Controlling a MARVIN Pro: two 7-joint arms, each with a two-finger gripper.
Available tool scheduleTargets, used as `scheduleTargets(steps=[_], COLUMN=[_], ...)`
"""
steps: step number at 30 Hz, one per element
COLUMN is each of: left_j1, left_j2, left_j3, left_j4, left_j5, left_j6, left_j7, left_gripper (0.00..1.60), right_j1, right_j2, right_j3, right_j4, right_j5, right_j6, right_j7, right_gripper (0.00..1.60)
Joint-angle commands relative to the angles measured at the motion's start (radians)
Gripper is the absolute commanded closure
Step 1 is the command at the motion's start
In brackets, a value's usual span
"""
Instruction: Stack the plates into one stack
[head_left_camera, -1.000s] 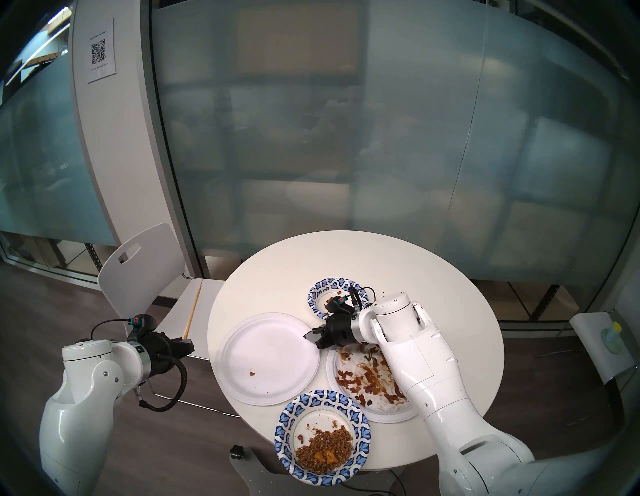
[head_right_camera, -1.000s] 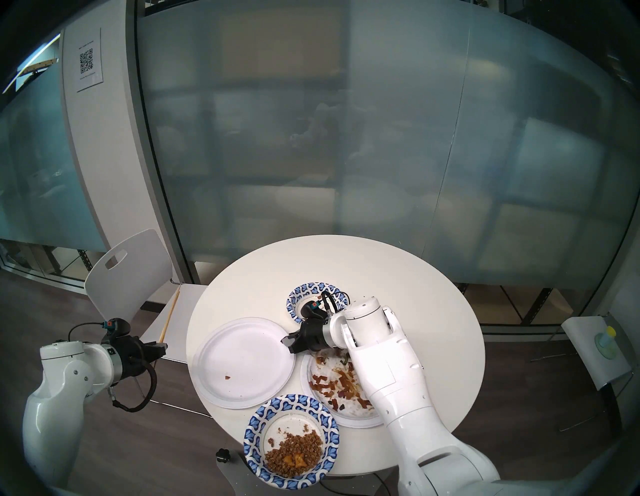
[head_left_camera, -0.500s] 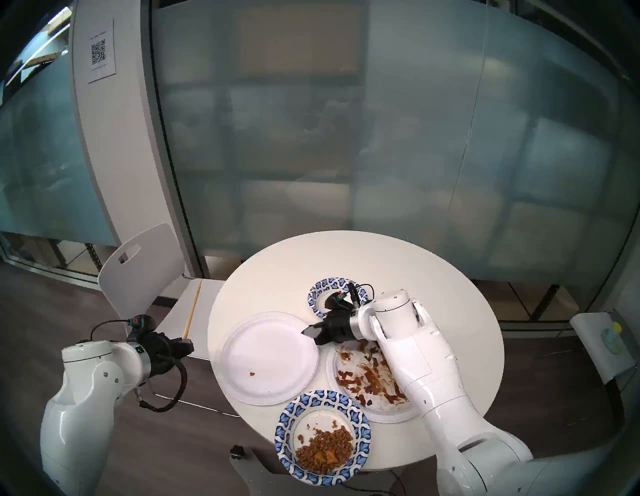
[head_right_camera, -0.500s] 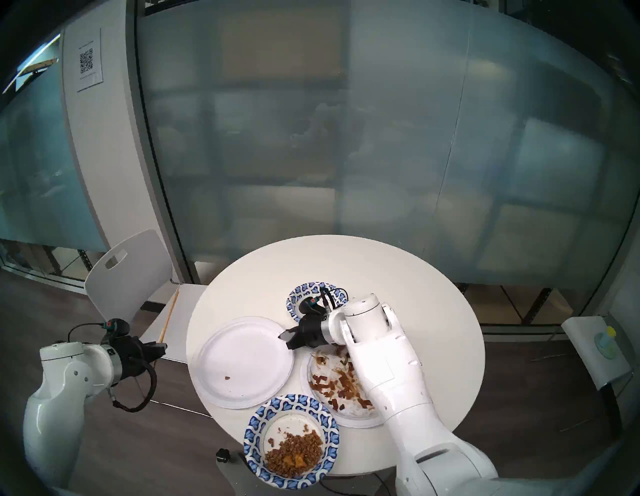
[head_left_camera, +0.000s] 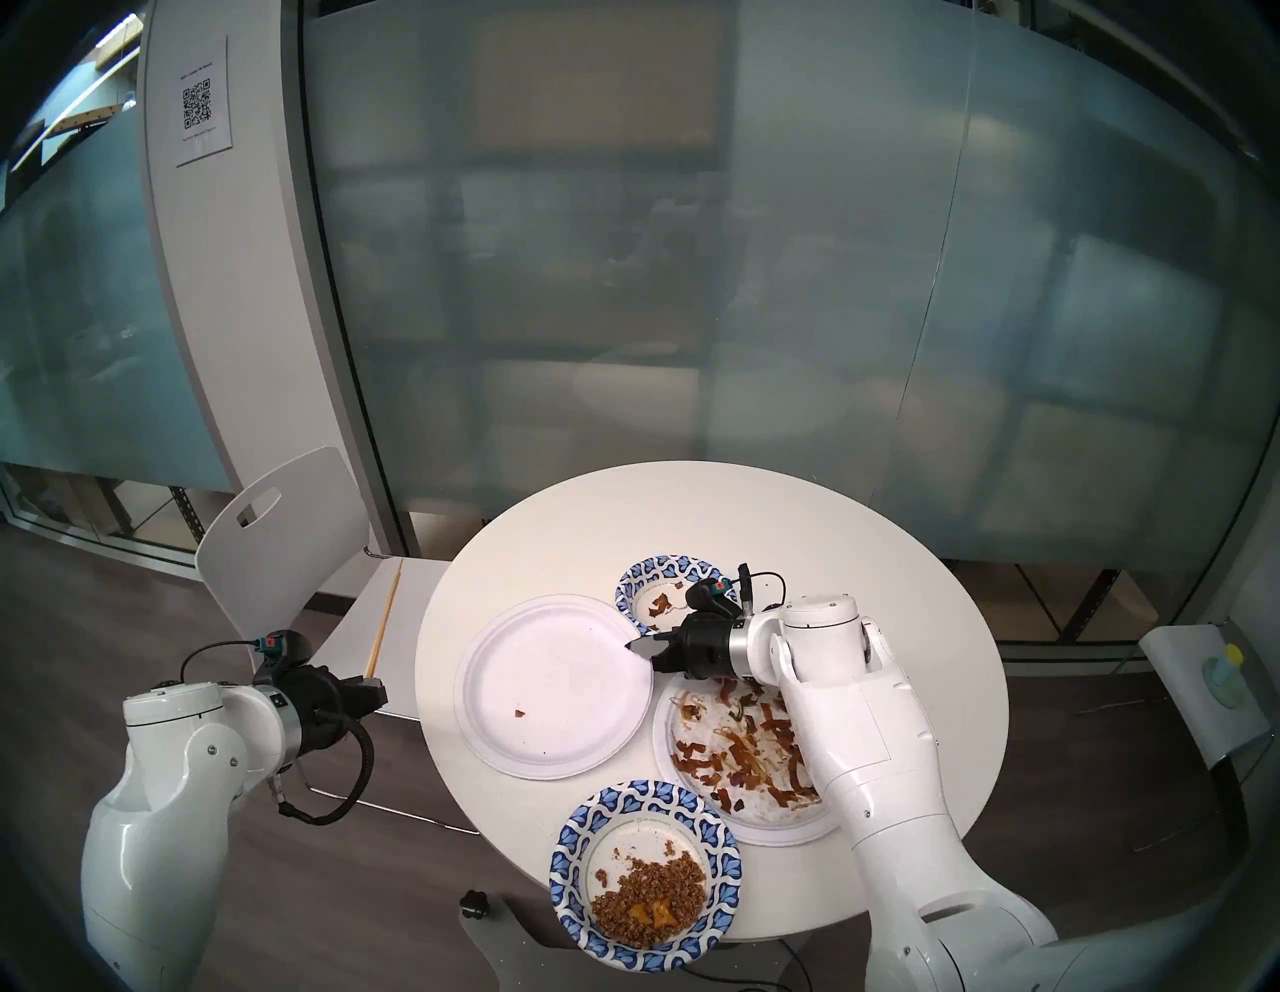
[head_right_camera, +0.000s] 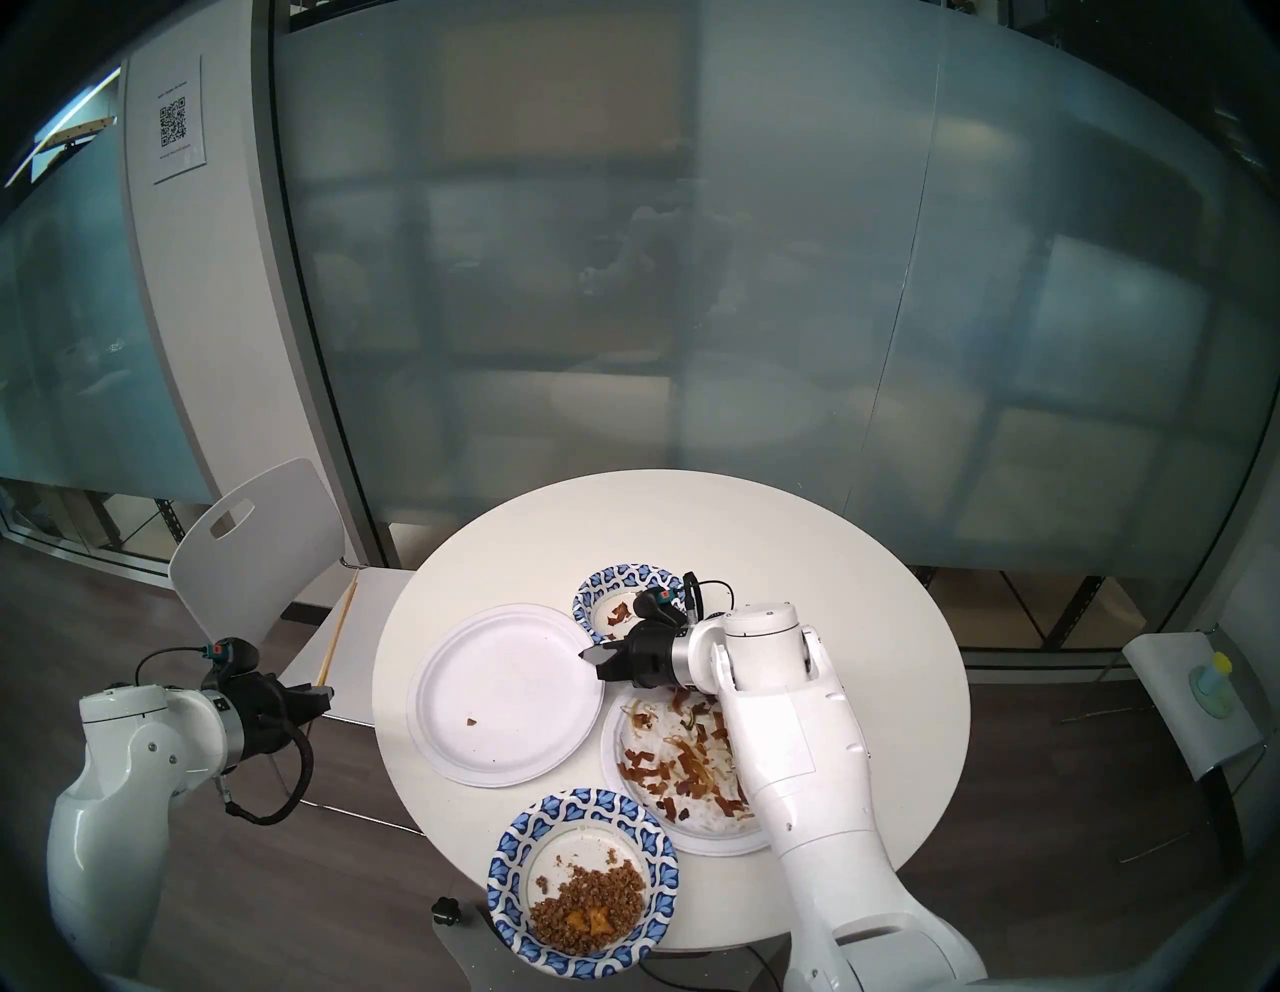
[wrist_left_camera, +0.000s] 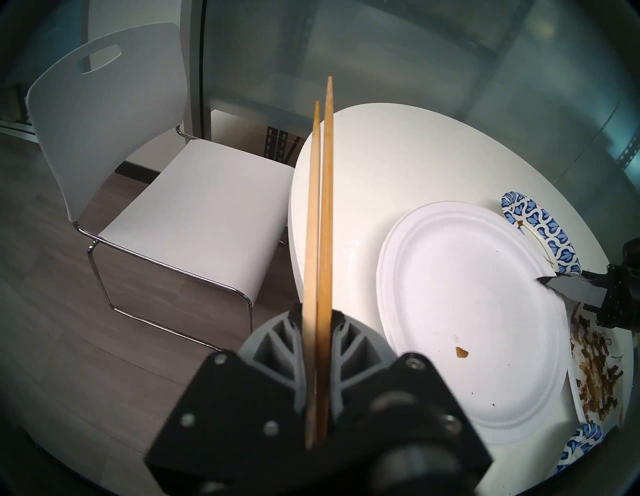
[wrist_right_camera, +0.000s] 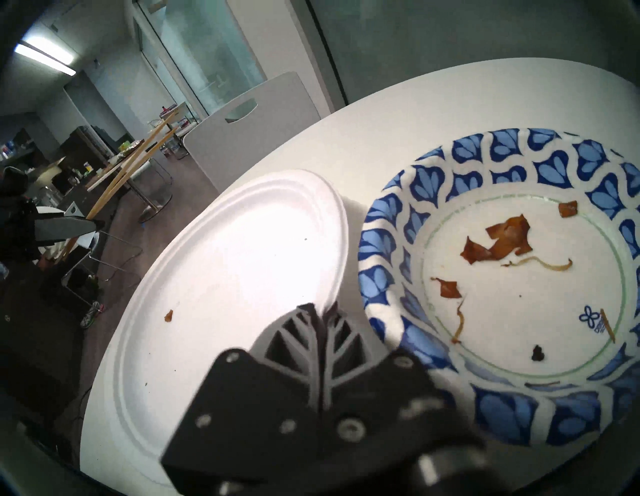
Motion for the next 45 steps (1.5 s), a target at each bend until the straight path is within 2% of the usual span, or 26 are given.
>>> scheduleTargets(steps=[1, 6, 13, 22, 26, 27, 30, 34, 45], left_j1=[0.0, -0.001, 0.004, 0.013, 0.016, 0.016, 0.02, 0.021, 0.018], left_j2=[-0.002, -0.003, -0.004, -0.007, -0.008, -0.008, -0.008, -0.009, -0.009], left_j3=[0.006, 0.009, 0.01, 0.012, 0.013, 0.013, 0.012, 0.011, 0.023], left_j4=[-0.024, -0.023, -0.023, -0.032, -0.032, -0.032, -0.034, -0.034, -0.046], left_j5=[0.002, 0.008, 0.016, 0.023, 0.028, 0.028, 0.031, 0.033, 0.039], left_j6=[-0.001, -0.002, -0.003, -0.004, -0.005, -0.005, -0.006, -0.006, -0.002], left_j7=[0.001, 0.0, -0.004, -0.011, -0.013, -0.013, -0.017, -0.021, -0.03], left_gripper=[1.6, 1.6, 1.6, 1.6, 1.6, 1.6, 1.6, 1.6, 1.6], right_j1=[-0.02, -0.034, -0.043, -0.08, -0.11, -0.11, -0.165, -0.23, -0.332], right_j2=[-0.046, -0.074, -0.079, -0.071, -0.062, -0.062, -0.044, -0.029, -0.026], right_j3=[0.047, 0.098, 0.143, 0.138, 0.137, 0.137, 0.116, 0.115, 0.197], right_j4=[-0.046, -0.055, -0.061, -0.08, -0.095, -0.095, -0.129, -0.199, -0.314], right_j5=[0.063, 0.105, 0.23, 0.391, 0.499, 0.499, 0.572, 0.611, 0.647], right_j6=[0.014, 0.02, 0.04, 0.038, 0.032, 0.032, 0.016, 0.011, -0.002], right_j7=[0.023, 0.017, -0.004, -0.063, -0.108, -0.108, -0.147, -0.175, -0.148], right_gripper=[1.6, 1.6, 1.6, 1.6, 1.6, 1.6, 1.6, 1.6, 1.6])
